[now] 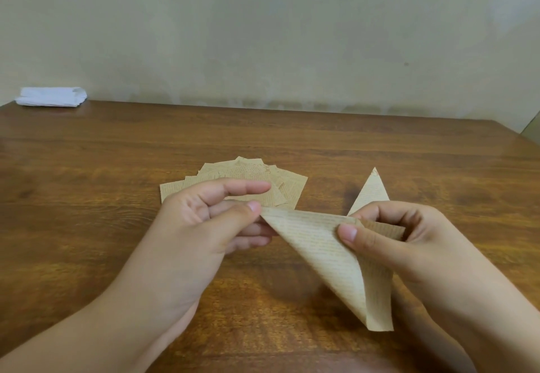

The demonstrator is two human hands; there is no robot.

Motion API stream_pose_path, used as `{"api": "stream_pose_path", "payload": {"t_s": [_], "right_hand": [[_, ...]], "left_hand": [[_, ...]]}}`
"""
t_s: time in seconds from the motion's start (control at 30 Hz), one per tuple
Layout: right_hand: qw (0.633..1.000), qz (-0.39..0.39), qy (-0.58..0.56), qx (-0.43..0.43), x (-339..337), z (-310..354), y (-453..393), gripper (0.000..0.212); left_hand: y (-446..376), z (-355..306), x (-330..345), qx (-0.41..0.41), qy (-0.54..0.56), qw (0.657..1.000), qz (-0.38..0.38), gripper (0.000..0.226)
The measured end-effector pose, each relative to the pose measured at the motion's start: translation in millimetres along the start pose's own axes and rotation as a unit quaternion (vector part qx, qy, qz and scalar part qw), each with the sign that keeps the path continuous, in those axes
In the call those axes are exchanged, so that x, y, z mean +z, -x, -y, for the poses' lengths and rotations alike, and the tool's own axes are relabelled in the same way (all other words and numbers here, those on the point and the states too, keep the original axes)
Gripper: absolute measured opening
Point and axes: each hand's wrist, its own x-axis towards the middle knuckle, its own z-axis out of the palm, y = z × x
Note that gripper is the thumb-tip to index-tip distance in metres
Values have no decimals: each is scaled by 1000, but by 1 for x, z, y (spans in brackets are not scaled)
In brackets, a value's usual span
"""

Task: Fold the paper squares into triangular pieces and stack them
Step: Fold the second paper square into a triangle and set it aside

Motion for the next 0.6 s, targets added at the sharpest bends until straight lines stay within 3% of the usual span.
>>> {"api": "stream_pose_path", "payload": {"t_s": [0.2,0.37,0.6], "right_hand": [[1000,-2,-5,3,1,1,0,17],[1000,-12,-26,4,1,5,2,12],[999,-20,-45,-6,2,5,2,12]], "left_hand": [[0,0,1,5,-6,1000,-8,24],[0,-2,0,29,13,999,30,26],[-2,-2,-2,36,22,999,12,26]]}}
